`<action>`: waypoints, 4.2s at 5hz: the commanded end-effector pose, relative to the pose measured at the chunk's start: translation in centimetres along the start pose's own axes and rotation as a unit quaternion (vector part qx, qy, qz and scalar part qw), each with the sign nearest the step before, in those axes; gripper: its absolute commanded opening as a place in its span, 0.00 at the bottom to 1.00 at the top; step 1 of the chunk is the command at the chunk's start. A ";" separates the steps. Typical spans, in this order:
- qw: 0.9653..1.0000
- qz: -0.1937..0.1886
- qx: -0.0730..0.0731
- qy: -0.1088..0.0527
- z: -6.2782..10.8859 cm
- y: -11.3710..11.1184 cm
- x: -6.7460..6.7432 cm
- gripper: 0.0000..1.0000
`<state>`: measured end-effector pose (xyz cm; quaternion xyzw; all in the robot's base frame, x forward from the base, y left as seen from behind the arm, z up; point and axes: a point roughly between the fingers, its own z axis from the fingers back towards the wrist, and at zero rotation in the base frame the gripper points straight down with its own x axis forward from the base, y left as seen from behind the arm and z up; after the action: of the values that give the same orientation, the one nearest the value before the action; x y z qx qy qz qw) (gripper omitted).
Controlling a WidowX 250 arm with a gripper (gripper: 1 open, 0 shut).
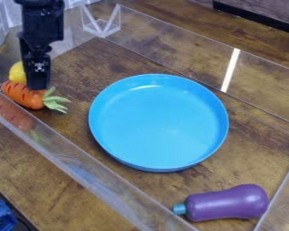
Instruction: Put the carrot on the blue tray
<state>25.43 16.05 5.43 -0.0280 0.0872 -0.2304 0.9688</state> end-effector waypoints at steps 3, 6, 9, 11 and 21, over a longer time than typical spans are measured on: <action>0.999 0.005 0.030 -0.013 -0.8 3.0 -0.8 1.00; 0.999 0.015 0.032 -0.017 -2.9 4.2 -1.0 1.00; 0.999 0.031 0.030 -0.021 -4.2 4.6 -0.8 1.00; 0.998 0.041 0.031 -0.023 -4.6 4.4 -0.6 1.00; 0.997 0.041 0.071 -0.011 4.7 -3.0 4.0 0.00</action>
<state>27.30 11.50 7.11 0.0162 0.1010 -0.1932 0.9758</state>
